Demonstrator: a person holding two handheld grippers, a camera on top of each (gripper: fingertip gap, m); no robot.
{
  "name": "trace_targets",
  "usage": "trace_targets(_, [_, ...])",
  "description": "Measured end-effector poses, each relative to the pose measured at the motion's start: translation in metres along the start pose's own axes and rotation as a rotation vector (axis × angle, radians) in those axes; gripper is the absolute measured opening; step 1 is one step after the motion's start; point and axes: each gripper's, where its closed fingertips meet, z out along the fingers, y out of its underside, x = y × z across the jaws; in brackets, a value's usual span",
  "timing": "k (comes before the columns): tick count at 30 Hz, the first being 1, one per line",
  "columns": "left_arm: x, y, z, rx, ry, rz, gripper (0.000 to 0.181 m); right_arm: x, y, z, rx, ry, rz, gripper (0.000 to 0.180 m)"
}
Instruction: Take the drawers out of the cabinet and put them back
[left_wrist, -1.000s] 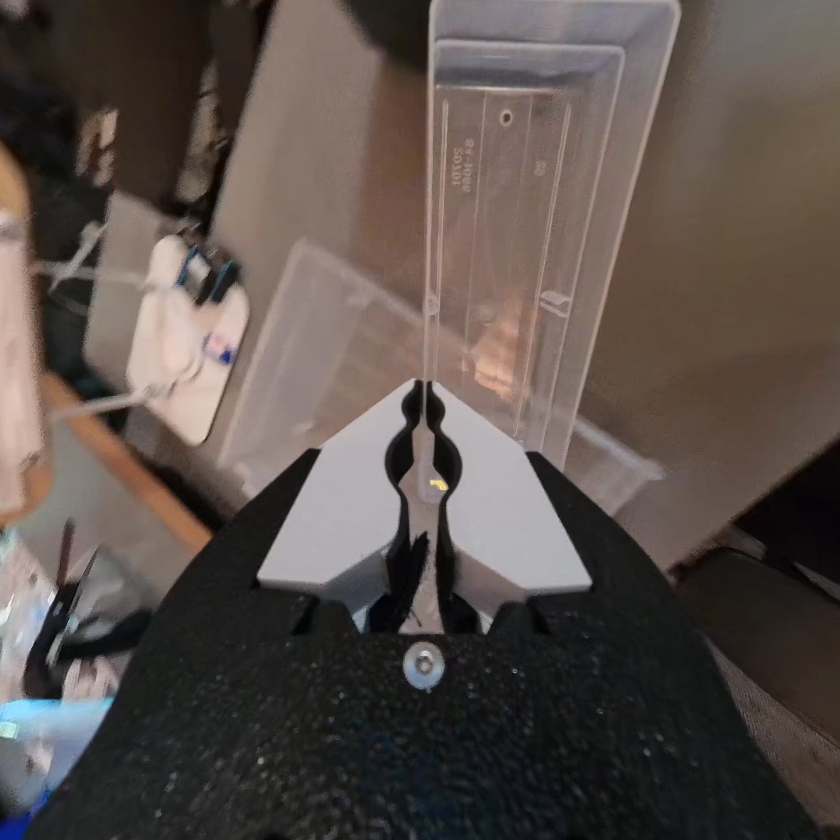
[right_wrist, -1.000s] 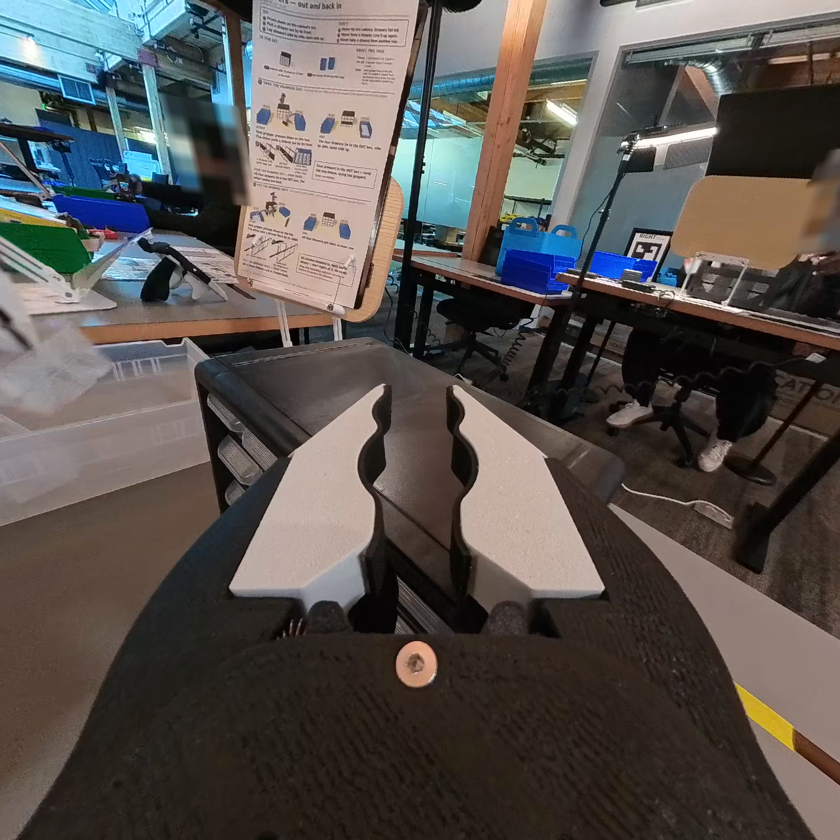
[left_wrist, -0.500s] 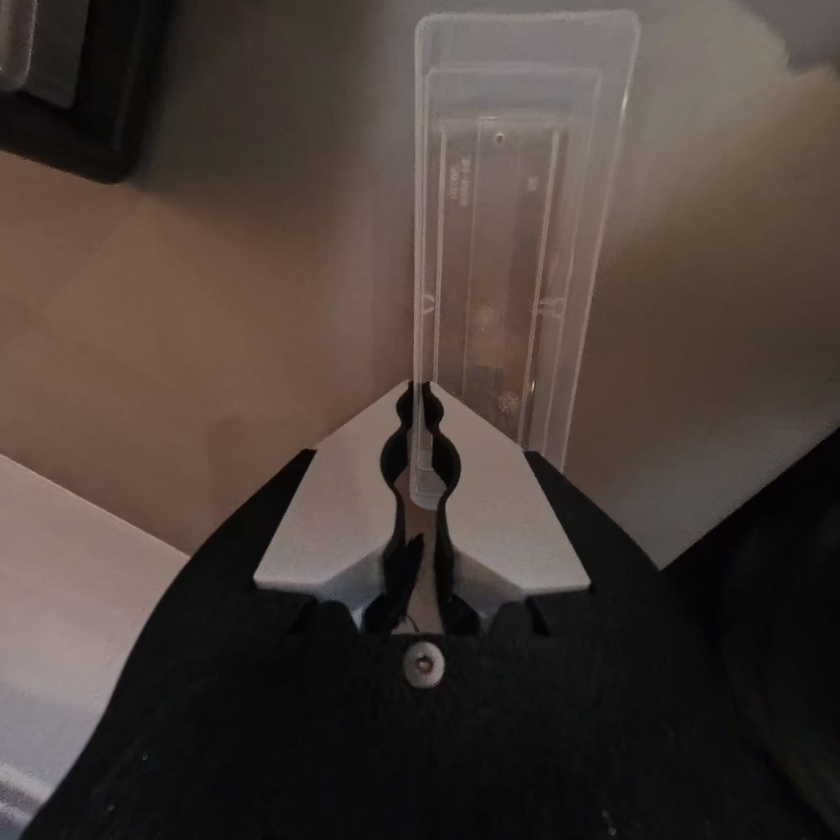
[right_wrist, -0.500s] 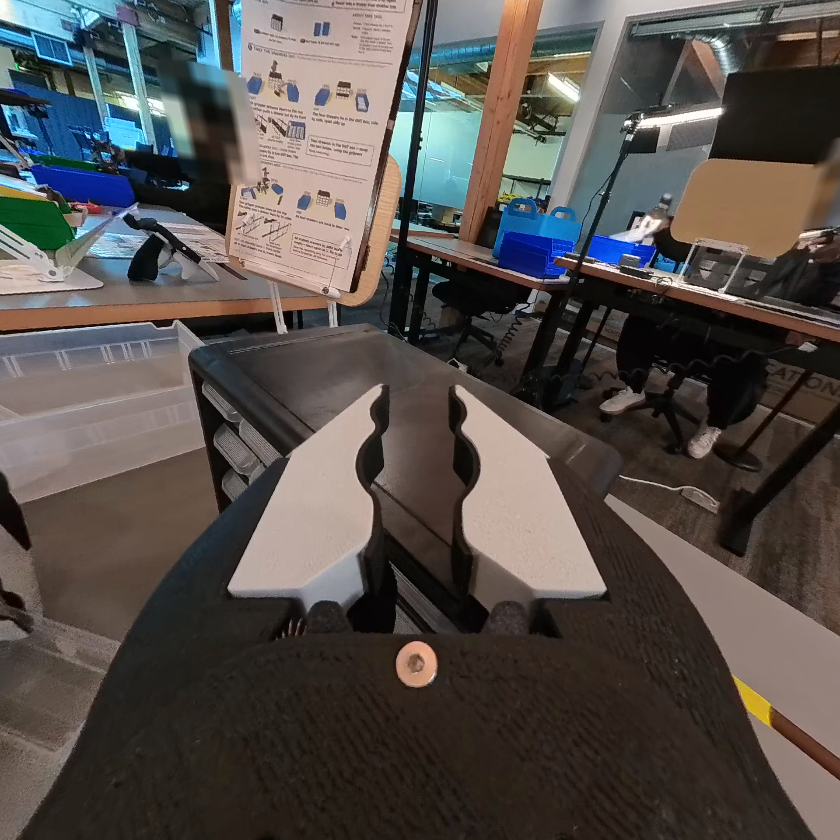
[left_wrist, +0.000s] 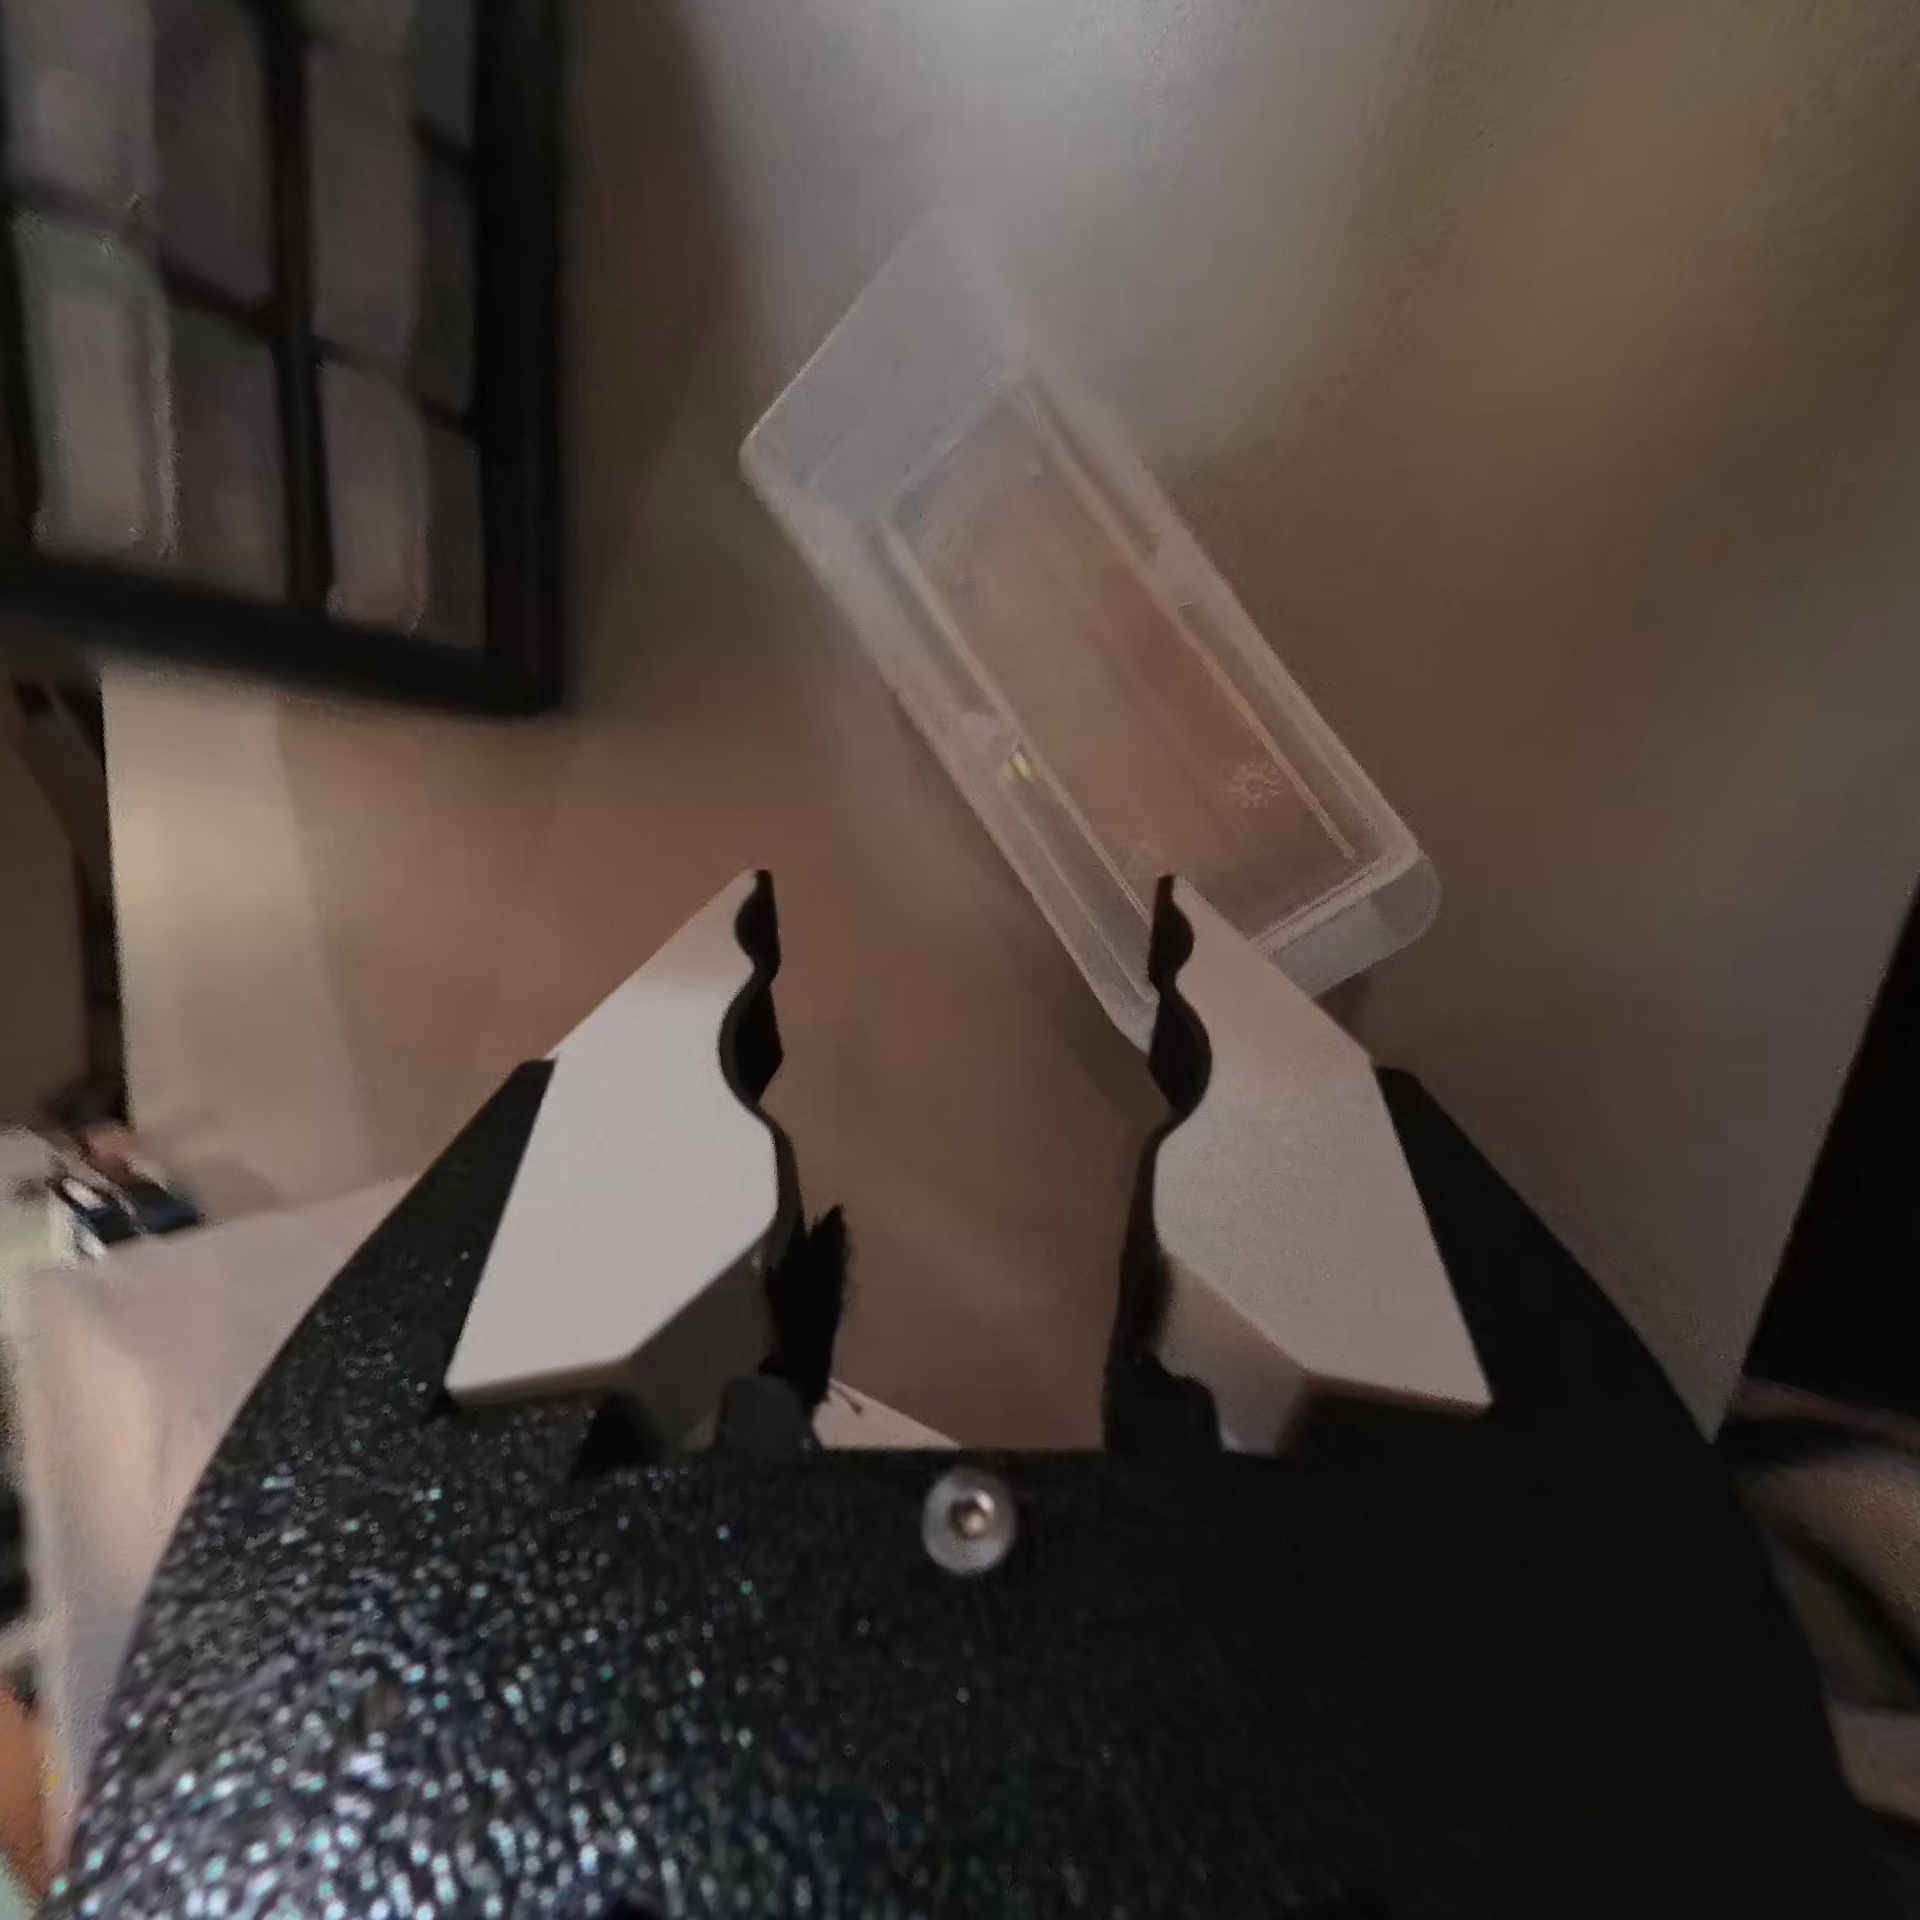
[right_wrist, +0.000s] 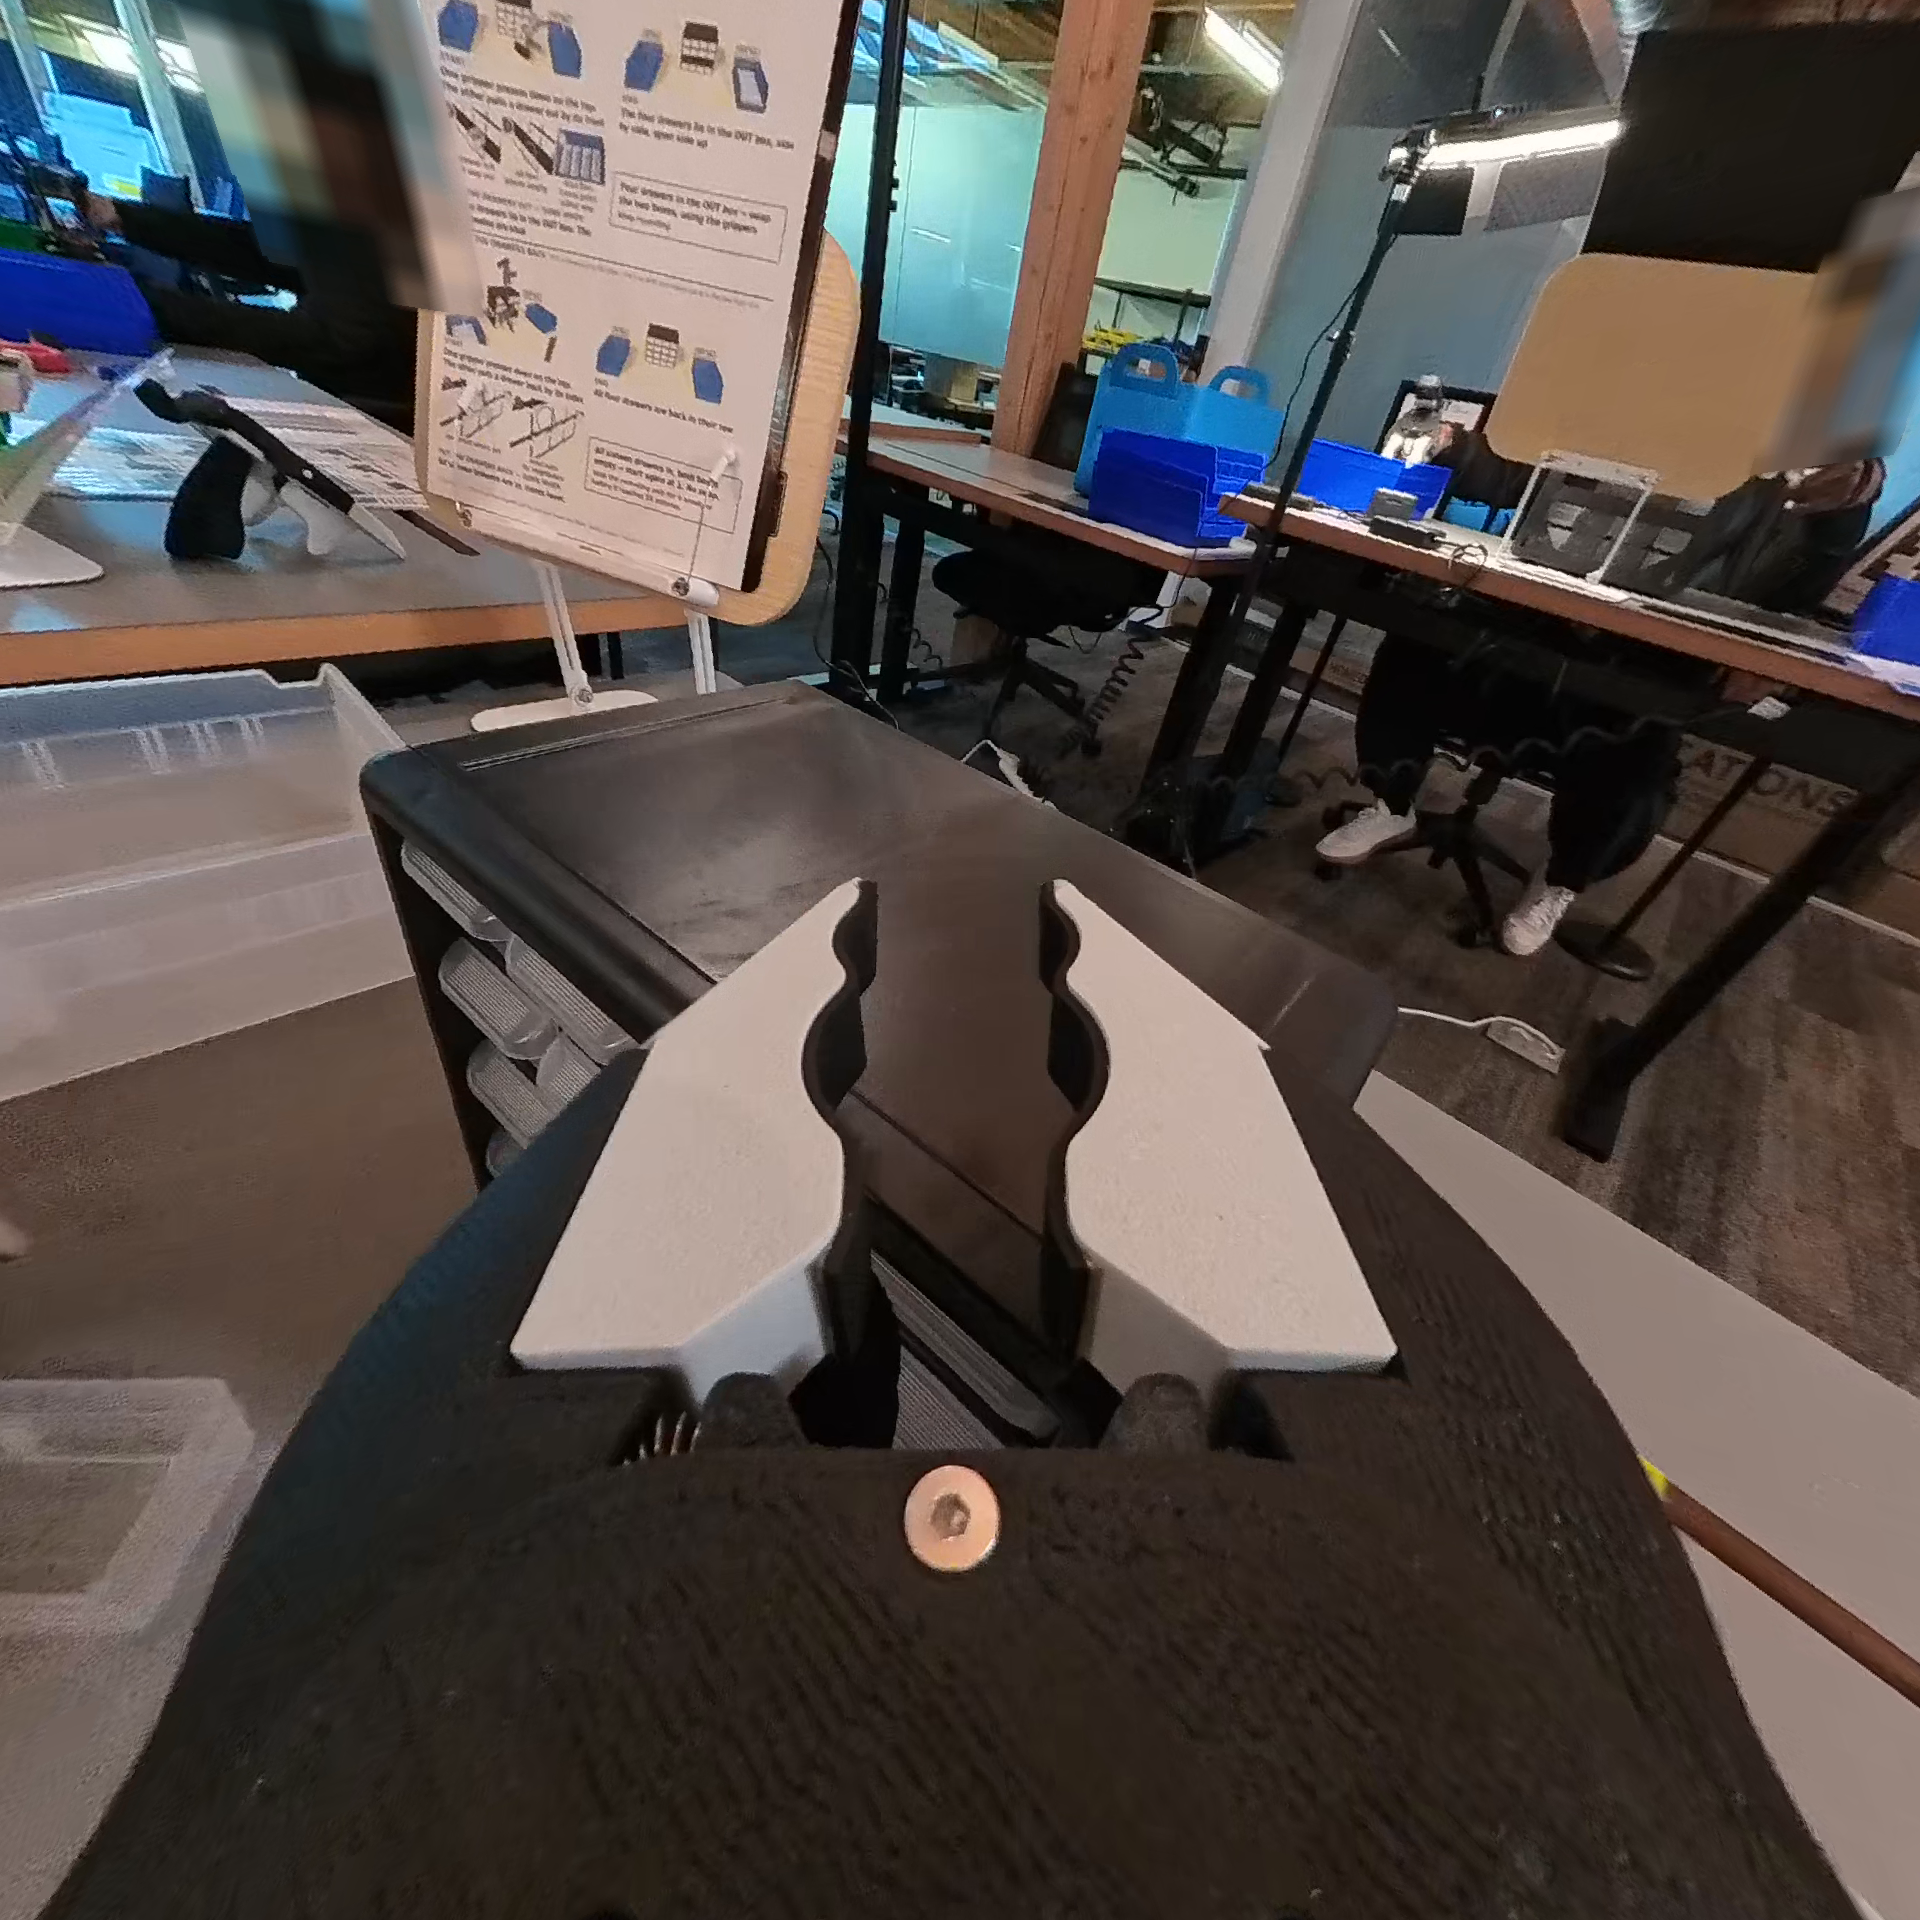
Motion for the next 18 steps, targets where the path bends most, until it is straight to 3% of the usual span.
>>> trace_targets(2, [0.011,0.004,0.000,-0.018,0.006,0.149,0.066,0.000,-0.001,-0.001,0.010,-0.006,0.011,0.030])
trace_targets(4, [0.017,0.011,0.003,-0.062,0.023,0.178,0.066,0.000,-0.002,-0.001,0.019,-0.012,0.021,0.030])
trace_targets(8, [0.022,0.010,0.007,-0.089,0.053,0.015,0.073,0.000,-0.002,-0.002,0.025,-0.017,0.027,0.030])
trace_targets(11, [0.012,-0.008,0.012,-0.059,-0.048,-0.129,0.057,0.000,-0.003,-0.002,0.031,-0.022,0.033,0.030])
trace_targets(12, [0.010,-0.013,0.014,-0.054,-0.072,-0.164,0.061,0.000,-0.003,-0.002,0.034,-0.023,0.035,0.030])
trace_targets(18, [-0.003,-0.022,-0.026,0.032,-0.096,-0.076,0.067,0.000,-0.004,-0.003,0.049,-0.035,0.049,0.030])
